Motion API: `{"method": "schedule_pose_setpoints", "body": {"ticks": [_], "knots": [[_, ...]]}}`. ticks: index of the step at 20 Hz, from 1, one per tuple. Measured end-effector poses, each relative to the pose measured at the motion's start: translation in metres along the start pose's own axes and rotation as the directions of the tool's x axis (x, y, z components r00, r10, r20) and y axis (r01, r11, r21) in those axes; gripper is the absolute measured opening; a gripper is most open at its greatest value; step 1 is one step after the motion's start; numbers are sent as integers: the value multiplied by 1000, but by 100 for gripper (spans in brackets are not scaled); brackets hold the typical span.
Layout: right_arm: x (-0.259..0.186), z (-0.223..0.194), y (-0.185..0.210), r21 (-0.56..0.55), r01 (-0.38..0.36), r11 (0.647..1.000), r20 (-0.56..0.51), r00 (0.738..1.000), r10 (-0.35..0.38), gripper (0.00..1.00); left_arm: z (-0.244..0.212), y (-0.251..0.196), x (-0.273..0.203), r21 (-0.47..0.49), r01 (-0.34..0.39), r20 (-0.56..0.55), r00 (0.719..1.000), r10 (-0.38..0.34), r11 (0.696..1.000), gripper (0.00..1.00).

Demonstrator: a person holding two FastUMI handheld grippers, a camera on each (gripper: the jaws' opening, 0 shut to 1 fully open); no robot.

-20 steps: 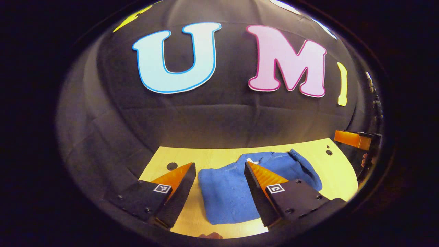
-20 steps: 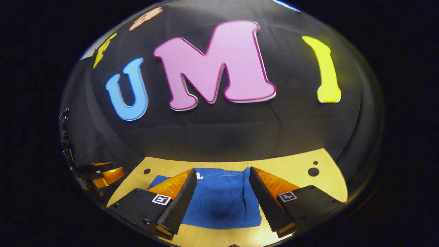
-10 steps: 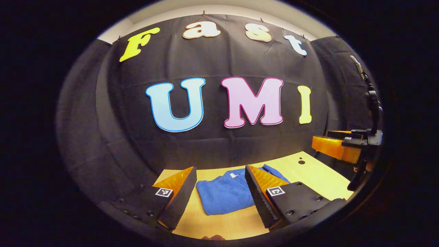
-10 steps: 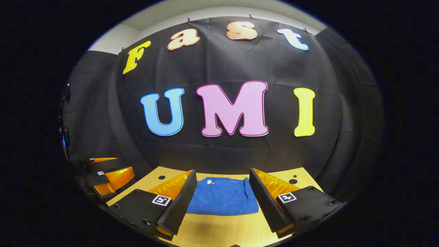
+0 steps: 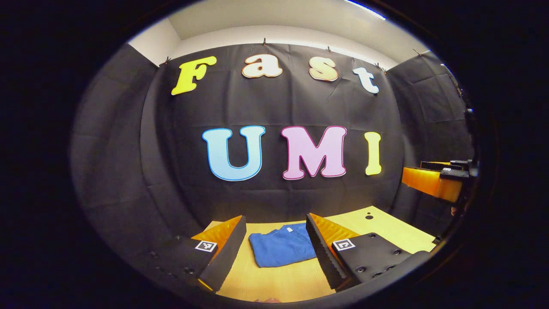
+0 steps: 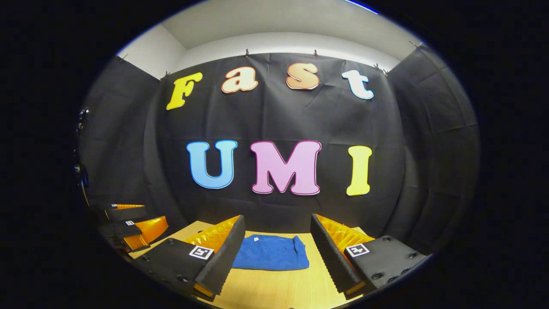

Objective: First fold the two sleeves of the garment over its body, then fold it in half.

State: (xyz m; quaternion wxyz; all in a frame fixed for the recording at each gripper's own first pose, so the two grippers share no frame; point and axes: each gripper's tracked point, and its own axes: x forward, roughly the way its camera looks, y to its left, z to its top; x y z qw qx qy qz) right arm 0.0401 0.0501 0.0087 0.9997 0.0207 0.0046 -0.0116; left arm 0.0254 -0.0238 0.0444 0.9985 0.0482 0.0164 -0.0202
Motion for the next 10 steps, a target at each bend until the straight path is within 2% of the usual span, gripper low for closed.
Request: {"method": "schedule_pose_setpoints", "body": {"ticks": [2, 4, 6, 7, 8, 9, 10], "knots": [[-9, 4, 5, -7, -11, 1000, 22, 1000, 11, 100, 11, -5, -10, -17, -2, 19, 1000, 2, 1000, 80], [-13, 1, 7, -24, -22, 999, 8, 1000, 23, 96, 17, -6, -18, -30, -18, 24, 1000, 19, 999, 80], [-16, 10, 4, -36, -22, 999, 29, 999, 23, 96, 30, -18, -25, -61, 7, 69, 998, -3, 998, 80], [-18, 8, 0, -38, -12, 999, 25, 1000, 13, 89, 31, -20, -26, -63, 12, 81, 997, -7, 998, 80], [-22, 7, -2, -33, -12, 999, 19, 1000, 13, 89, 33, -17, -29, -60, -3, 86, 996, 8, 998, 80], [-24, 10, -3, -27, -15, 1000, 25, 1000, 16, 90, 35, -17, -29, -57, -9, 95, 995, 14, 998, 81], [-24, 13, -6, -27, -13, 1000, 32, 999, 14, 100, 40, -21, -31, -61, 0, 104, 995, 6, 998, 80]]}}
